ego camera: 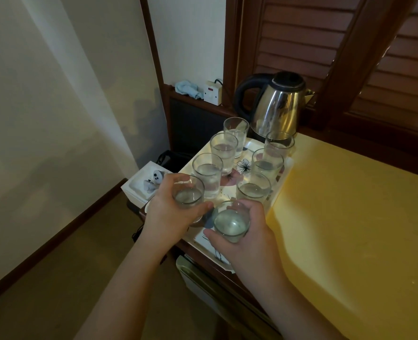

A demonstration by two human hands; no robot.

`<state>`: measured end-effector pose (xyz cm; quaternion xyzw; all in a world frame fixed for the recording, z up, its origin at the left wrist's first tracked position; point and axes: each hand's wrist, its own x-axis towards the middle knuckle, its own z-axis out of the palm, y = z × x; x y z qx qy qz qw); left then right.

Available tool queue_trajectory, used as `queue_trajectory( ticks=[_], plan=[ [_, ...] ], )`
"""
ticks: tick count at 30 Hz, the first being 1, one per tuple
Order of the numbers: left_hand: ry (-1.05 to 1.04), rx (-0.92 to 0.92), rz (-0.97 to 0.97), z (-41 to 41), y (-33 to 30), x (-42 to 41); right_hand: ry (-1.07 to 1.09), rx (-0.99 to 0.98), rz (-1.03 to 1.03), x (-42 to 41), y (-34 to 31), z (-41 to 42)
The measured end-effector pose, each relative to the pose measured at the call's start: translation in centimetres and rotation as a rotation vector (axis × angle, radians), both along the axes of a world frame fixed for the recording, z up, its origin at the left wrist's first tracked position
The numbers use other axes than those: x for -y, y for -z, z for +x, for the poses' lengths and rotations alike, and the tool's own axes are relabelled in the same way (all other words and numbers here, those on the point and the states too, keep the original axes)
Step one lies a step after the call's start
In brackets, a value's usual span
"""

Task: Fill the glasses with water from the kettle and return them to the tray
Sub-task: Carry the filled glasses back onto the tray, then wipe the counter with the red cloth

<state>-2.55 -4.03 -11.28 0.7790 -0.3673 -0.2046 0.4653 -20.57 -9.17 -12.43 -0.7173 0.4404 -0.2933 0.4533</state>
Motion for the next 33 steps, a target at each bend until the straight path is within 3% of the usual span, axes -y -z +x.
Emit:
queue_trajectory(
  ticks=[11, 19, 22, 26, 33],
  plan=[
    [0.021, -0.085, 0.016, 0.0, -0.5, -0.6, -0.059, -0.029, 0.037, -0.1, -0.5, -0.6],
    [0.063, -0.010, 0.076, -0.7, -3.5, -2.4, -0.099, -0.036, 0.011, 0.2, -1.2, -3.0],
    [0.047, 0.144, 0.098, -2.4, -5.7, -3.6, -0.041, -0.079, -0.165, -0.2, -1.4, -4.9],
    [0.066, 0.235, -0.032, -6.4, -8.0, -4.0, 0.129, 0.008, -0.357, 0.7, -1.7, -8.1],
    [0.411, 0.358, -0.182, -18.1, -9.1, 2.4, 0.454, -0.012, -0.356, 5.6, -3.3, -18.3]
  ],
)
